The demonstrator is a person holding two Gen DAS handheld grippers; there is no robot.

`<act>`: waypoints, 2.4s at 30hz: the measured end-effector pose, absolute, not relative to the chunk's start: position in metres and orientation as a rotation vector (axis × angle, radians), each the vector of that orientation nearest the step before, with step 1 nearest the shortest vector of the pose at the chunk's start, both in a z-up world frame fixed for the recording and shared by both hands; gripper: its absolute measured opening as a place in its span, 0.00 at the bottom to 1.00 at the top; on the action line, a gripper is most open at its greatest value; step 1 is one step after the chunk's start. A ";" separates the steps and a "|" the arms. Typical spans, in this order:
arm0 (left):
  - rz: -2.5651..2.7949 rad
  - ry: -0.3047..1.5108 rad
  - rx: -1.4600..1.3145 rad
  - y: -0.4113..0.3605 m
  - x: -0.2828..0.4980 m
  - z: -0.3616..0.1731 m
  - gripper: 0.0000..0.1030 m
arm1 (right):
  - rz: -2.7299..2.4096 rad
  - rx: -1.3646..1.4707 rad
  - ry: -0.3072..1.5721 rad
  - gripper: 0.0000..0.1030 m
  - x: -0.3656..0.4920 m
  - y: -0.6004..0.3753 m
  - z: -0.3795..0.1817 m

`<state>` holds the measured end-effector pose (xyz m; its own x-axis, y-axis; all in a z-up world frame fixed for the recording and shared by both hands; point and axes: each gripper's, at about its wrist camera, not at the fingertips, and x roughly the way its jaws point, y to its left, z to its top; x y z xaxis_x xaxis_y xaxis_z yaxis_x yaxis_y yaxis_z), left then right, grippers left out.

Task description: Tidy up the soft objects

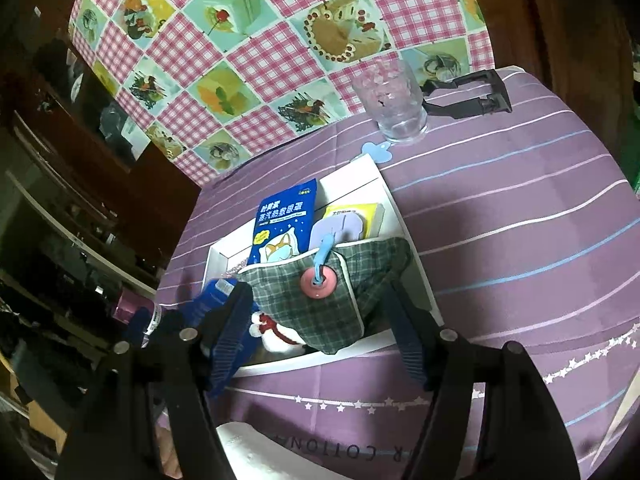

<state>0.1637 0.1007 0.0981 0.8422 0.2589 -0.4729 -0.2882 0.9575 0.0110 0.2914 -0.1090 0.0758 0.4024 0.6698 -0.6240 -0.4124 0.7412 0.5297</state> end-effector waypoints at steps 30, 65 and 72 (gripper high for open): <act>0.179 0.844 -0.328 0.145 0.204 0.025 0.07 | 0.643 0.306 0.985 0.67 0.297 -0.111 0.068; 0.348 0.396 -0.170 0.083 0.070 0.100 1.00 | 0.634 0.138 0.669 0.67 0.237 -0.112 0.124; 0.270 0.414 -0.141 0.077 0.034 0.098 1.00 | 0.656 -0.005 0.644 0.72 0.193 -0.129 0.125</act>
<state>0.0345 0.0771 0.0982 0.8807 0.2295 -0.4145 -0.2866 0.9547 -0.0803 0.1931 -0.1291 0.1245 0.6063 0.5660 -0.5586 -0.5688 0.7996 0.1928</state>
